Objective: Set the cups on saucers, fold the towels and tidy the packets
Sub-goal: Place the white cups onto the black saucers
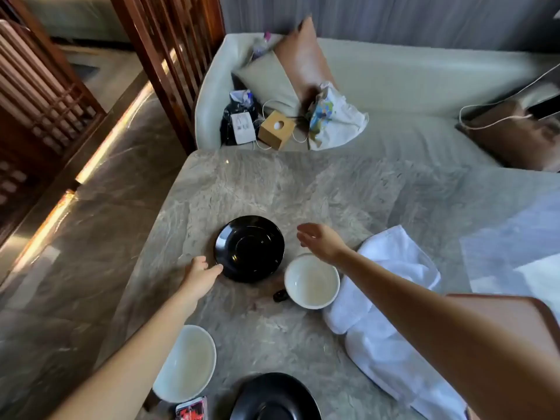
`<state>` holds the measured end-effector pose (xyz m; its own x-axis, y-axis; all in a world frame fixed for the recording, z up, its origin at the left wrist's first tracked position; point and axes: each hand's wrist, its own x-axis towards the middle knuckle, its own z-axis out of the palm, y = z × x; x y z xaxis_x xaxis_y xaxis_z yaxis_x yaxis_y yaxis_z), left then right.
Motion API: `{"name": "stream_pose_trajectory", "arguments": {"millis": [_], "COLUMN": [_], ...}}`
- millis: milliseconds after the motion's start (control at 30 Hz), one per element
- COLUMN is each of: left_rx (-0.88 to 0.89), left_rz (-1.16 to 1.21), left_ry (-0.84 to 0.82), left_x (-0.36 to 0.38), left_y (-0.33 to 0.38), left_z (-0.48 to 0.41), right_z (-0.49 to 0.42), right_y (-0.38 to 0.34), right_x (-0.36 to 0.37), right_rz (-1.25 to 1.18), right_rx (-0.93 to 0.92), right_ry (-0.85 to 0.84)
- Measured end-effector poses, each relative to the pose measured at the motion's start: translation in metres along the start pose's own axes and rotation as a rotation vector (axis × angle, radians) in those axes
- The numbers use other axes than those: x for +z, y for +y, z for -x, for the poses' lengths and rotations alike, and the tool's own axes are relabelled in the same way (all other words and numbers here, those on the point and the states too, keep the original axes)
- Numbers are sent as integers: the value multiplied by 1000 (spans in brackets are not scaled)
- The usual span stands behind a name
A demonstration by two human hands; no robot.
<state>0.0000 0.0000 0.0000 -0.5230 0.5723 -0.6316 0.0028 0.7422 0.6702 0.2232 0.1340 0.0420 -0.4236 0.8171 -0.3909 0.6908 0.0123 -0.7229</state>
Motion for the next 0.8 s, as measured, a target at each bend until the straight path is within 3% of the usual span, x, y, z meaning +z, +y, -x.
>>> {"name": "stream_pose_trajectory", "arguments": {"millis": [133,333,600,800], "left_rx": [-26,75,227,256], "left_rz": [140,149,149,106], "left_ry": [-3,74,-16,-130], "left_x": [14,21,59,103], "left_y": [9,23,66,87], "left_z": [-17,-24,-35,-38], "right_z": [-22,-45,-46,-34], "right_y": [0,6,35,71], "right_x": [3,13,-7,-40], "right_rz": [-171,-320,-588,-630], "right_rx": [157,213,251,233], "right_ry": [-101,-218,34,134]}}
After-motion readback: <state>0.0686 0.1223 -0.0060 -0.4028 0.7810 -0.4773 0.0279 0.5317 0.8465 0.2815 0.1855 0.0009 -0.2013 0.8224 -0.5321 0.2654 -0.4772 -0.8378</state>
